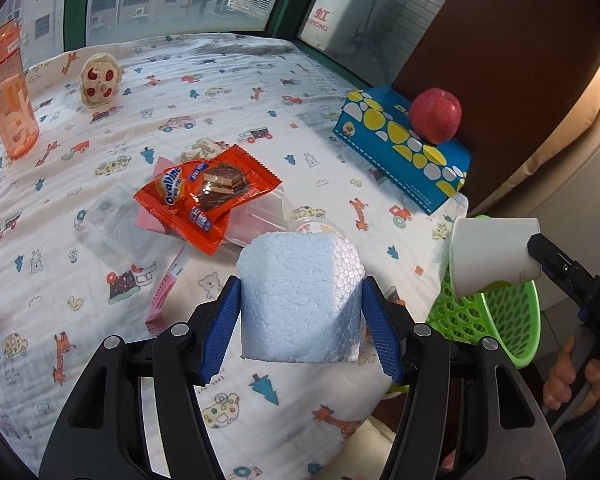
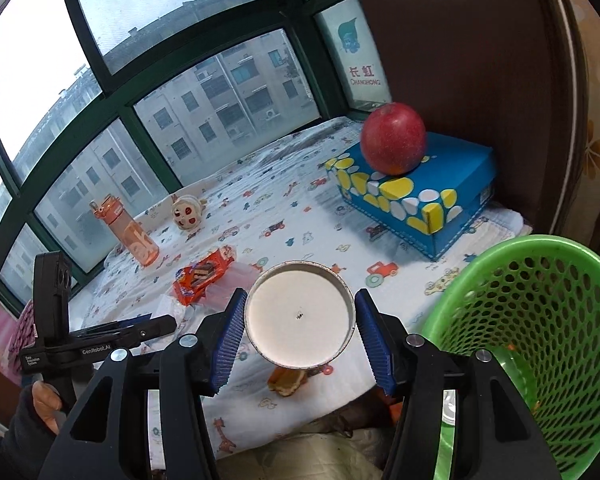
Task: Collect trash
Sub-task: 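Drop the paper cup into the wastebasket with the right tool while the left tool releases the foam block there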
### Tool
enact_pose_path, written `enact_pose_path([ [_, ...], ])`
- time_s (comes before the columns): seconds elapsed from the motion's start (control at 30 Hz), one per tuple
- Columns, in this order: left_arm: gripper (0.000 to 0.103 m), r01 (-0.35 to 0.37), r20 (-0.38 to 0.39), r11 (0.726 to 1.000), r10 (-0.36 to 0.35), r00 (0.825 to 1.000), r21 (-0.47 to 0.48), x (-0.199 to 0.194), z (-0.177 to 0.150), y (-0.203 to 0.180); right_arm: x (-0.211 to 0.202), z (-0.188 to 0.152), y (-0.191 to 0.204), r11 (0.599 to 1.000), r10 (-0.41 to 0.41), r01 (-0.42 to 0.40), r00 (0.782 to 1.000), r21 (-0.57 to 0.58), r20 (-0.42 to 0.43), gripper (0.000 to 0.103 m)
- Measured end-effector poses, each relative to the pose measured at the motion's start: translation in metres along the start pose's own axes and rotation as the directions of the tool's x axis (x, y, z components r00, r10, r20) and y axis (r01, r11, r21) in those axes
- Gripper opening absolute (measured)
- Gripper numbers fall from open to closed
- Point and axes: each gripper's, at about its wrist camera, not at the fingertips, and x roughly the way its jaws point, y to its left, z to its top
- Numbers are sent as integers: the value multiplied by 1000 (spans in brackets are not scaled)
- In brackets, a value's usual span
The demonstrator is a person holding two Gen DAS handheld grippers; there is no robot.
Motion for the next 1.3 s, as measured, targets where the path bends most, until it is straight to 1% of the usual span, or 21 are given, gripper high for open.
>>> enact_pose_path([
  [0.1,60,24,-4,999,-24,1000,32,3,3,-17,-19,0,-29,996,-80,80,997,30,22,53],
  [0.27,60,60,-14,994,-59,998,90,9,9,-53,-40,-10,-83,971,-220,218,975,95,11,53],
  [0.33,60,73,-21,990,-71,997,117,12,11,-69,-42,-16,-101,955,-276,276,961,107,-9,53],
  [0.4,60,87,-29,986,-83,996,144,16,13,-87,-42,-24,-119,941,-315,317,948,122,-34,53],
  [0.47,60,104,-38,980,-99,994,173,20,14,-106,-40,-32,-134,919,-369,373,928,127,-53,53],
  [0.5,60,113,-45,976,-106,993,189,22,14,-116,-40,-36,-142,913,-380,385,923,136,-64,53],
  [0.53,60,121,-50,972,-113,992,204,24,14,-125,-39,-39,-149,911,-378,385,923,149,-73,53],
  [0.63,60,143,-71,958,-130,989,246,32,12,-153,-38,-48,-167,894,-407,417,909,163,-93,54],
  [0.7,60,164,-89,949,-145,985,268,38,10,-170,-38,-52,-176,889,-408,420,908,182,-99,54],
  [0.73,60,171,-99,945,-149,984,278,41,9,-178,-39,-54,-180,887,-410,421,907,188,-99,55],
  [0.77,60,179,-108,942,-154,982,284,45,8,-185,-41,-55,-184,886,-410,422,907,194,-97,58],
  [0.8,60,192,-120,938,-163,979,288,48,6,-192,-43,-56,-185,886,-407,417,909,200,-92,62],
  [0.87,60,215,-143,930,-179,973,297,56,4,-206,-49,-57,-189,884,-411,418,908,208,-79,62],
  [0.97,60,240,-170,916,-194,966,321,66,-3,-227,-61,-58,-188,889,-403,404,914,217,-53,62],
  [1.07,60,272,-204,903,-212,956,333,76,-10,-247,-76,-58,-185,893,-395,388,919,227,-18,65],
  [1.17,60,289,-237,893,-215,947,345,87,-19,-262,-89,-58,-181,897,-394,381,919,225,13,67],
  [1.3,61,302,-276,886,-210,938,352,101,-29,-276,-101,-59,-177,902,-388,370,920,225,44,69],
])
